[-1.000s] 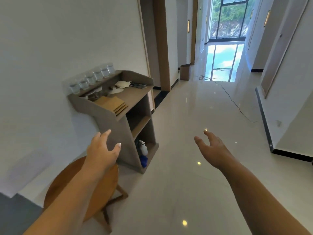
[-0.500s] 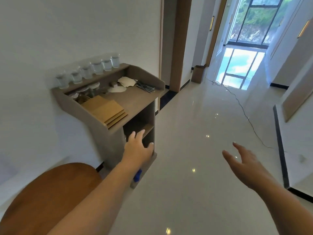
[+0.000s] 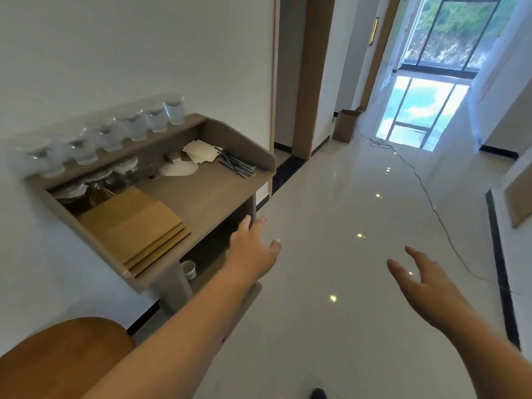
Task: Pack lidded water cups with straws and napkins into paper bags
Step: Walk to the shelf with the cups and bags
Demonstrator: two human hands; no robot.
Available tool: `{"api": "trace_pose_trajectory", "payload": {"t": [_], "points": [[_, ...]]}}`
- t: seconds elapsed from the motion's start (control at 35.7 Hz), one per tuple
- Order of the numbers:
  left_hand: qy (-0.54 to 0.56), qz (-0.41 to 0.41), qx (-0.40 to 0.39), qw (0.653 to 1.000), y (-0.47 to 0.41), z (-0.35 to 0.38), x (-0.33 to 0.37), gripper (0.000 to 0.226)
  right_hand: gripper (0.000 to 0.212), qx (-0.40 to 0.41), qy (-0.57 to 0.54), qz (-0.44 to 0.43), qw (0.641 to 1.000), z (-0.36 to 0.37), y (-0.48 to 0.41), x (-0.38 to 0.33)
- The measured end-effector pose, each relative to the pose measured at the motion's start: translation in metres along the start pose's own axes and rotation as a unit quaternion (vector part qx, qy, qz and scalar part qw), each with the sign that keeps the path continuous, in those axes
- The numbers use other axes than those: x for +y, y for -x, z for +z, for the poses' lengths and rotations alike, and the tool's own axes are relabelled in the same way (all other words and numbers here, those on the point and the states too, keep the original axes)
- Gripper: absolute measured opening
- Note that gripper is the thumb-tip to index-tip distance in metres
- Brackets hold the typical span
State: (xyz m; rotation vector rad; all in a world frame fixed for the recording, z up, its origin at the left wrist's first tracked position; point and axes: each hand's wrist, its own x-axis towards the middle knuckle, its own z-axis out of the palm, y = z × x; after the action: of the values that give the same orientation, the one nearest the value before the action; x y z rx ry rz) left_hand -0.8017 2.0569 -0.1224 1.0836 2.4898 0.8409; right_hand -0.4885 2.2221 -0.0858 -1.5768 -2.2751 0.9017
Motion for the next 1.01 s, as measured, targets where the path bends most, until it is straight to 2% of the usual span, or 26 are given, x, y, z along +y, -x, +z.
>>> {"api": "trace_pose_trajectory", "payload": {"t": [0.22, 0.34, 0.48, 0.56, 0.7, 0.87, 0.92, 1.01], "points": [[-0.062, -0.126, 0.094, 0.986, -0.073, -0.034, -0.052, 0.073, 0.076, -0.093, -0.019, -0.097, 0.991, 0.053, -0.166, -0.093], [-0.096, -0.182, 0.149, 0.967, -0.072, -0.072, -0.077, 0.074, 0.079, -0.172, 0.004, -0.162, 0.972, 0.09, -0.212, -0.166], [-0.08, -0.265, 0.203, 0.939, -0.047, -0.1, -0.109, 0.076, 0.079, -0.25, 0.007, -0.244, 0.937, 0.149, -0.234, -0.259], [-0.077, -0.304, 0.205, 0.927, -0.039, -0.114, -0.131, 0.078, 0.08, -0.297, 0.005, -0.288, 0.911, 0.199, -0.235, -0.303], [-0.087, -0.325, 0.189, 0.922, -0.053, -0.124, -0.171, 0.078, 0.084, -0.377, 0.059, -0.337, 0.861, 0.281, -0.217, -0.354], [-0.094, -0.326, 0.124, 0.932, -0.131, -0.129, -0.213, 0.085, 0.093, -0.464, 0.14, -0.378, 0.789, 0.339, -0.206, -0.374], [-0.099, -0.322, 0.114, 0.935, -0.16, -0.134, -0.224, 0.085, 0.09, -0.475, 0.172, -0.366, 0.781, 0.345, -0.22, -0.378], [-0.102, -0.334, 0.104, 0.931, -0.193, -0.143, -0.236, 0.083, 0.084, -0.456, 0.176, -0.353, 0.798, 0.35, -0.246, -0.38]]}}
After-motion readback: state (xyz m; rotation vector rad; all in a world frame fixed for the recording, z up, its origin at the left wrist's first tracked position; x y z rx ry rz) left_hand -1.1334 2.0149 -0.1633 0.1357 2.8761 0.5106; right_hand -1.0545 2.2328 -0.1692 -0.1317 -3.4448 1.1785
